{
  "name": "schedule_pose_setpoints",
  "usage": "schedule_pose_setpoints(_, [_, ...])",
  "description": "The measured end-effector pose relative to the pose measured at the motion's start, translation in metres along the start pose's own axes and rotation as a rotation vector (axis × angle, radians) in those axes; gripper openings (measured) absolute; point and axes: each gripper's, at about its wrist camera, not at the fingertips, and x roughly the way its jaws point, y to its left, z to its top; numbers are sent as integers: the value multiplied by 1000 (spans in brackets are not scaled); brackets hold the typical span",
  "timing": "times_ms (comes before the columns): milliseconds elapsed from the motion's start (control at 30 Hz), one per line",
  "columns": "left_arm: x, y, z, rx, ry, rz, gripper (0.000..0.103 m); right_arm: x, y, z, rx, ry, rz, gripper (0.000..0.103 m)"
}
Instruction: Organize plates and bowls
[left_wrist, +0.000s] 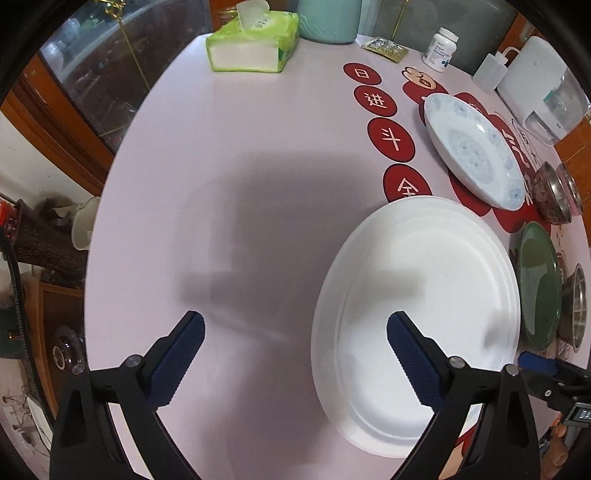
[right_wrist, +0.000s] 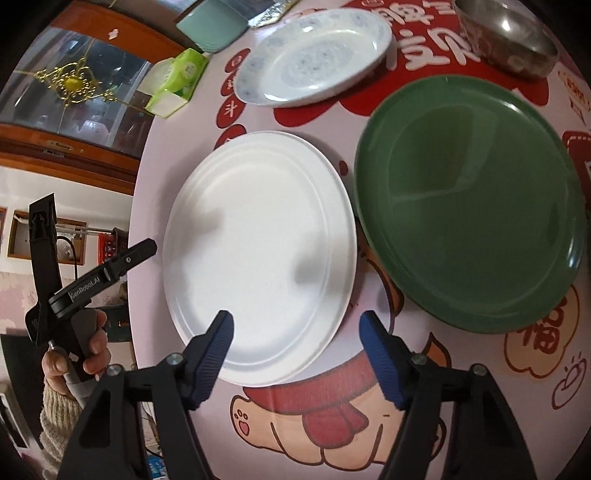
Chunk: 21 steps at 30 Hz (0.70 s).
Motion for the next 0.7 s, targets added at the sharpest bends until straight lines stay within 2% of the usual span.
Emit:
schedule_pose_setpoints(267, [14,0,11,17,67,-64,94,4,-7,5,16,5,-10,67])
schedule_pose_setpoints(333, [17,1,12,14,83,-74,89,4,-8,6,14,9,-10,64])
schedule_pose_setpoints(400, [20,3,14,4,105,-98,79,6,-7,8,16,11,-12,64])
schedule_pose_setpoints(500, [26,6,17,-24,137,-125,71,7,-9,8,19,13,-10,63])
schedule_pose_setpoints(633, [35,10,19,-49,165,-144,67,9,-9,11,23,14,-10,61])
schedule_pose_setpoints(700, [39,10,20,-58,180,-160,59,10,-10,12,28,16,-10,59])
